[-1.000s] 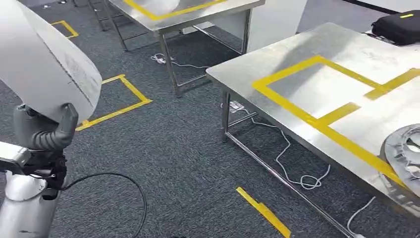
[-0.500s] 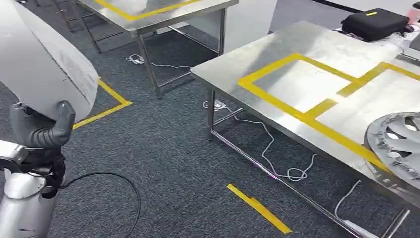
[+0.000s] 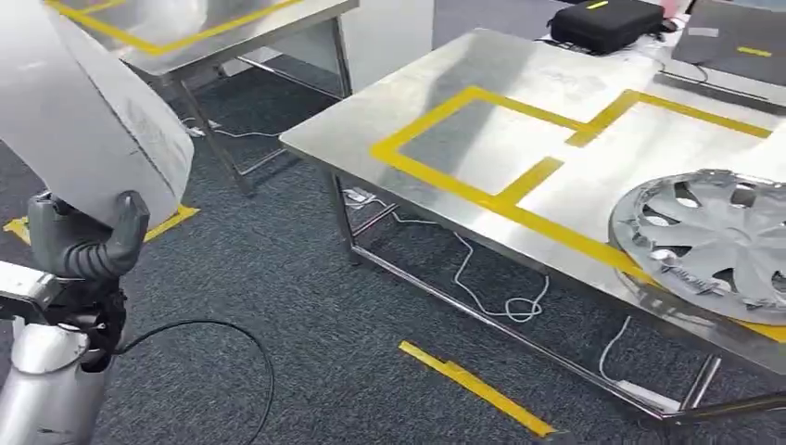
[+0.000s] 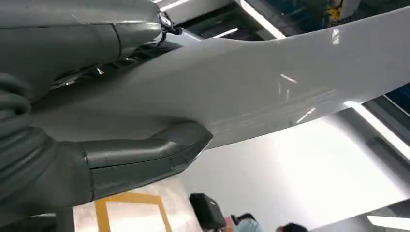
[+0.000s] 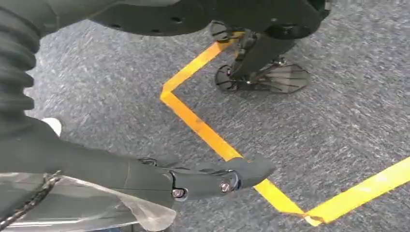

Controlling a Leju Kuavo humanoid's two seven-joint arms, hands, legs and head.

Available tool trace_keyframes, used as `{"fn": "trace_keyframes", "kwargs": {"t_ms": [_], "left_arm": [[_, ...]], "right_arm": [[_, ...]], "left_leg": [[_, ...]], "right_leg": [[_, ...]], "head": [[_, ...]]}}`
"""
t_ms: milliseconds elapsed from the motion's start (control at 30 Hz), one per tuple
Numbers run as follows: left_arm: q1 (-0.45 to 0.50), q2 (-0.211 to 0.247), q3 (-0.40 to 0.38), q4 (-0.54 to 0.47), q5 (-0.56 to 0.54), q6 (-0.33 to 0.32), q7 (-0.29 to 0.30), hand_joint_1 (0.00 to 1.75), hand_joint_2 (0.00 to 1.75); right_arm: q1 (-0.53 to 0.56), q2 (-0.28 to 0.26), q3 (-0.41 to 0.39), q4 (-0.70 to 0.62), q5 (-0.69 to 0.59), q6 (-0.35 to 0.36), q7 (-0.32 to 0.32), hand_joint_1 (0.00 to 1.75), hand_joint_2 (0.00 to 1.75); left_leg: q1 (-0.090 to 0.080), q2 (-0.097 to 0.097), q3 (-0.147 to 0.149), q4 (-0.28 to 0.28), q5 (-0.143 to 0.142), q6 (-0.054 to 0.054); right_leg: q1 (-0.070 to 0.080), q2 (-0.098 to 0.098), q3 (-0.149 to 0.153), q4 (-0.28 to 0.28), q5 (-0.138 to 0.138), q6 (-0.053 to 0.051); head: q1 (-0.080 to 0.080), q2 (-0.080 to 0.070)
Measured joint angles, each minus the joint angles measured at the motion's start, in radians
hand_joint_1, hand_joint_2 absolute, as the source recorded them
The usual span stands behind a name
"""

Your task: Take the parts from the cabinet and place them on the table.

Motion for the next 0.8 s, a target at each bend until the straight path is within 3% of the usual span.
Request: {"fn": "trace_keyframes", "kwargs": {"t_ms": [33, 67, 133, 167, 200, 267, 333, 367, 400, 433, 500, 533, 567, 600, 633, 667, 700, 733, 800], "left_arm": [[0.003, 0.000, 0.000, 0.000, 0.000, 0.000, 0.000, 1.75, 1.75], [0.003, 0.000, 0.000, 0.000, -0.002, 0.002, 0.001, 1.75, 1.75], [0.001, 0.000, 0.000, 0.000, -0.004, 0.006, 0.003, 1.75, 1.75], [0.000, 0.000, 0.000, 0.000, -0.005, 0.007, 0.003, 1.75, 1.75], [0.000, 0.001, 0.000, 0.000, -0.005, 0.008, 0.003, 1.75, 1.75], [0.000, 0.001, -0.001, 0.001, -0.006, 0.010, 0.005, 1.75, 1.75], [-0.003, 0.000, -0.001, 0.001, -0.006, 0.011, 0.005, 1.75, 1.75], [-0.006, -0.003, -0.002, 0.001, -0.006, 0.011, 0.005, 1.75, 1.75], [-0.006, -0.002, -0.001, 0.001, -0.008, 0.012, 0.005, 1.75, 1.75], [-0.006, -0.002, -0.001, 0.001, -0.011, 0.012, 0.005, 1.75, 1.75], [-0.004, -0.002, -0.001, 0.001, -0.013, 0.012, 0.008, 1.75, 1.75], [-0.004, -0.002, -0.001, 0.002, -0.013, 0.012, 0.008, 1.75, 1.75], [-0.004, -0.002, -0.002, 0.003, -0.013, 0.012, 0.008, 1.75, 1.75], [-0.004, -0.002, -0.002, 0.003, -0.014, 0.012, 0.008, 1.75, 1.75], [-0.004, -0.002, -0.002, 0.003, -0.014, 0.012, 0.008, 1.75, 1.75], [-0.005, -0.002, -0.002, 0.004, -0.014, 0.012, 0.008, 1.75, 1.75], [-0.006, -0.002, -0.002, 0.004, -0.014, 0.013, 0.008, 1.75, 1.75], [-0.006, -0.002, -0.002, 0.004, -0.014, 0.013, 0.008, 1.75, 1.75], [-0.007, -0.002, -0.004, 0.005, -0.015, 0.015, 0.008, 1.75, 1.75]], "right_arm": [[0.001, 0.000, 0.000, 0.000, 0.000, 0.000, 0.001, 0.00, 1.75], [0.002, 0.000, 0.000, 0.000, 0.000, 0.000, 0.001, 0.00, 1.75], [0.003, 0.000, 0.000, 0.000, 0.000, 0.000, 0.001, 0.00, 1.75], [0.002, 0.001, 0.000, 0.000, 0.000, 0.000, 0.001, 0.00, 1.75], [0.001, 0.001, 0.000, 0.000, 0.000, 0.000, 0.001, 0.00, 1.75], [0.000, 0.001, 0.000, 0.000, 0.000, 0.000, 0.001, 0.00, 1.75], [0.007, 0.001, -0.001, 0.000, 0.000, 0.000, 0.001, 0.00, 1.75], [0.008, 0.001, -0.002, 0.000, 0.000, 0.000, 0.001, 0.00, 1.75], [0.008, 0.001, -0.004, 0.000, 0.000, 0.000, 0.001, 0.00, 1.75], [0.006, 0.001, -0.005, 0.000, 0.000, 0.000, 0.001, 0.00, 1.75], [0.005, 0.002, -0.005, 0.000, 0.001, 0.000, 0.001, 0.00, 1.75], [0.006, 0.003, -0.005, 0.000, 0.001, 0.000, 0.001, 0.00, 1.75], [0.007, 0.003, -0.006, 0.000, 0.001, 0.000, 0.001, 0.00, 1.75], [0.007, 0.003, -0.006, 0.000, 0.001, 0.000, 0.001, 0.00, 1.75], [0.007, 0.003, -0.006, 0.000, 0.001, 0.000, 0.001, 0.00, 1.75], [0.006, 0.003, -0.007, 0.000, 0.001, 0.000, 0.001, 0.00, 1.75], [0.003, 0.003, -0.007, 0.000, 0.001, -0.001, 0.001, 0.00, 1.75], [-0.001, 0.003, -0.008, 0.000, 0.001, -0.002, 0.001, 0.00, 1.75], [0.000, 0.003, -0.009, 0.000, 0.002, -0.002, 0.003, 0.00, 1.75]], "left_leg": [[0.000, -0.001, -0.013, 0.023, 0.003, 0.000], [0.000, -0.002, -0.004, -0.004, 0.034, 0.002], [0.002, -0.014, 0.064, -0.159, 0.129, 0.010], [0.004, -0.041, 0.100, -0.243, 0.167, 0.013], [0.004, -0.068, 0.114, -0.271, 0.157, 0.017], [0.001, -0.057, 0.112, -0.285, 0.155, 0.019], [0.004, -0.043, 0.114, -0.294, 0.161, 0.031], [0.008, -0.028, 0.118, -0.303, 0.167, 0.038], [0.007, -0.023, 0.118, -0.306, 0.168, 0.045], [0.006, -0.013, 0.117, -0.305, 0.168, 0.048], [0.002, 0.009, 0.115, -0.305, 0.167, 0.049], [0.001, 0.019, 0.115, -0.305, 0.167, 0.049], [0.001, 0.028, 0.115, -0.305, 0.167, 0.049], [0.001, 0.036, 0.116, -0.304, 0.166, 0.048], [0.001, 0.044, 0.117, -0.303, 0.166, 0.047], [0.001, 0.052, 0.119, -0.302, 0.163, 0.044], [-0.005, 0.059, 0.119, -0.299, 0.160, 0.039], [-0.010, 0.064, 0.116, -0.294, 0.158, 0.033], [-0.009, 0.080, 0.118, -0.296, 0.161, 0.028]], "right_leg": [[0.000, 0.011, 0.000, 0.000, 0.000, 0.000], [0.000, 0.023, 0.001, 0.000, 0.000, 0.000], [0.000, 0.045, 0.004, 0.001, 0.000, 0.001], [-0.001, 0.053, 0.004, 0.001, 0.000, 0.003], [0.004, 0.061, 0.000, 0.004, 0.001, 0.008], [-0.002, 0.076, -0.013, 0.004, 0.008, 0.022], [-0.001, 0.088, -0.016, -0.003, 0.012, 0.036], [-0.002, 0.069, -0.025, 0.007, 0.001, 0.038], [0.003, 0.022, -0.043, 0.042, -0.027, 0.040], [0.001, 0.003, -0.075, 0.110, -0.064, 0.043], [-0.001, -0.009, -0.149, 0.270, -0.131, 0.047], [-0.002, -0.010, -0.167, 0.311, -0.137, 0.049], [-0.002, -0.011, -0.156, 0.296, -0.116, 0.050], [-0.002, -0.014, -0.128, 0.243, -0.084, 0.049], [-0.001, -0.022, -0.077, 0.151, -0.041, 0.046], [0.001, -0.046, -0.022, 0.053, -0.005, 0.042], [0.008, -0.086, 0.005, -0.001, -0.017, 0.040], [0.009, -0.077, 0.013, -0.007, -0.012, 0.031], [0.012, -0.058, 0.007, -0.003, -0.010, 0.026]], "head": [[-0.001, 0.000], [-0.001, 0.000], [-0.001, 0.000], [-0.001, 0.000], [0.000, 0.000], [0.001, 0.000], [0.002, 0.000], [0.001, 0.000], [0.011, 0.000], [0.013, 0.000], [0.011, 0.000], [0.011, 0.000], [0.011, 0.000], [0.011, 0.000], [0.011, 0.000], [0.011, 0.000], [0.012, 0.000], [0.009, 0.000], [0.010, 0.000]]}}
